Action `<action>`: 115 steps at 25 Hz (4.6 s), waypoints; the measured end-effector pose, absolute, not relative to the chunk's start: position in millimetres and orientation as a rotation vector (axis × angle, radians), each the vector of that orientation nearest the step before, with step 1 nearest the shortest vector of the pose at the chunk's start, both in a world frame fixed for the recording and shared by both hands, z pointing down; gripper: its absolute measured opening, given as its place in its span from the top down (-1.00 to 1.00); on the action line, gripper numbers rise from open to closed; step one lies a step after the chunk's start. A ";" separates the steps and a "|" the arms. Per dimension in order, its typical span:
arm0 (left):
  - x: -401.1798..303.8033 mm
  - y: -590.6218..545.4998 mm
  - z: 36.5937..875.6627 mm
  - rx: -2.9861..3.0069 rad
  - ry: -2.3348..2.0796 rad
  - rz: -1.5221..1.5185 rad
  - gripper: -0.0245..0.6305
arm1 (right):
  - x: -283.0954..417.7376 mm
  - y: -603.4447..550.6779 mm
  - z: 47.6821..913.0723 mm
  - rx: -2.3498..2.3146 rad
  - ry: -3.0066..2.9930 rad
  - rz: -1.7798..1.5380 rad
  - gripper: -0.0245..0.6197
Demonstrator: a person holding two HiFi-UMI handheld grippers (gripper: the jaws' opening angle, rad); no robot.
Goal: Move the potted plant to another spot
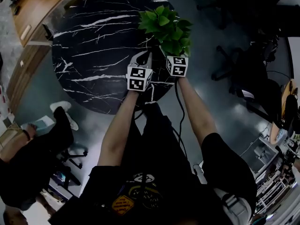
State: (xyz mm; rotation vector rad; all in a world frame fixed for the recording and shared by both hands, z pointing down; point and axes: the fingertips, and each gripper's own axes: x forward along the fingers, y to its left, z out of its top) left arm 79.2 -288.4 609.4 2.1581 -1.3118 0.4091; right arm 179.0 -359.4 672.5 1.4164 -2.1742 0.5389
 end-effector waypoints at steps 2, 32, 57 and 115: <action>74.9 -302.1 609.2 2.151 -1.324 0.398 0.91 | 178.4 -371.3 673.3 1.418 -2.171 0.543 -0.55; -237.9 -395.7 624.4 2.075 -1.608 0.390 0.91 | -161.9 -526.6 670.5 1.142 -2.377 0.401 -0.54; -337.6 -69.1 605.8 1.475 -2.149 0.310 0.91 | -388.9 -231.2 672.1 0.240 -2.590 0.164 -0.54; 48.6 41.9 595.8 2.062 -1.442 0.322 0.91 | 154.8 3.6 662.5 1.141 -2.314 0.477 0.08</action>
